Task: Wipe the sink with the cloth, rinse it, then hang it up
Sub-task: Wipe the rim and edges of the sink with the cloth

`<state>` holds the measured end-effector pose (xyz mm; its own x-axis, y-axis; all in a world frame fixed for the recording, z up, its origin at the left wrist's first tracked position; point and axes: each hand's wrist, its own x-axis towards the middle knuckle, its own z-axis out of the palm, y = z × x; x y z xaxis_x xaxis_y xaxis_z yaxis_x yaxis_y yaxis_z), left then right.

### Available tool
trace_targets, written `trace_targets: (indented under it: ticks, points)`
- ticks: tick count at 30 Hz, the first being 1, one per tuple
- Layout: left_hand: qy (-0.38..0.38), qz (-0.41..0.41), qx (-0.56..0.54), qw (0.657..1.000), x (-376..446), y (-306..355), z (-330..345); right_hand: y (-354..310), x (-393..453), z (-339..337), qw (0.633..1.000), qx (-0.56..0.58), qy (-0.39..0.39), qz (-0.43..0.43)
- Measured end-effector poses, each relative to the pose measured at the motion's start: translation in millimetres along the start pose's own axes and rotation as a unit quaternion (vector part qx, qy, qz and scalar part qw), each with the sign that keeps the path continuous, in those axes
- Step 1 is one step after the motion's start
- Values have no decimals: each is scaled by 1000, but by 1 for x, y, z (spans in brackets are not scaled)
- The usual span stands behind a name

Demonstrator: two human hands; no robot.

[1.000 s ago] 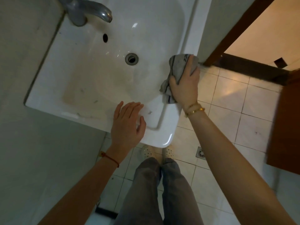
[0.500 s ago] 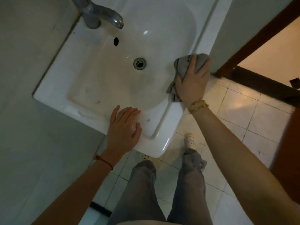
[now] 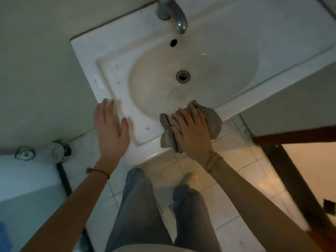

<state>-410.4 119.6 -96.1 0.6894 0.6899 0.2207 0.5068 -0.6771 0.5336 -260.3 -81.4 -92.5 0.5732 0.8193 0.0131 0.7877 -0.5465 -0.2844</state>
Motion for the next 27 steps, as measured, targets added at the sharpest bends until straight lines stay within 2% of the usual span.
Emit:
trace_targets:
  ticks: [3,6,10,12,15,17,19,23,27]
  points:
    - [38,-114,-13,993,-10,15,10,-16,36,4,991,45,-102,-67]
    - [58,-168,-19,984,-14,23,17,-35,62,11,970,90,-194,-115]
    - [69,-192,-1,979,-13,23,19,-18,41,4,947,56,-189,-254]
    - [60,-190,2,980,-12,24,20,-2,33,-4,936,52,-202,-282]
    - [51,-195,-12,979,-11,29,19,-8,60,-1,936,54,-223,-267]
    - [51,-200,-7,978,-11,29,18,-22,84,8,927,92,-279,-234]
    - [48,-207,3,977,-10,30,17,-27,89,14,921,116,-296,-223]
    - [41,-216,-3,975,-8,32,16,-2,64,-1,927,74,-242,-278]
    - [34,-221,-5,975,-7,31,14,8,60,-8,937,65,-228,-255]
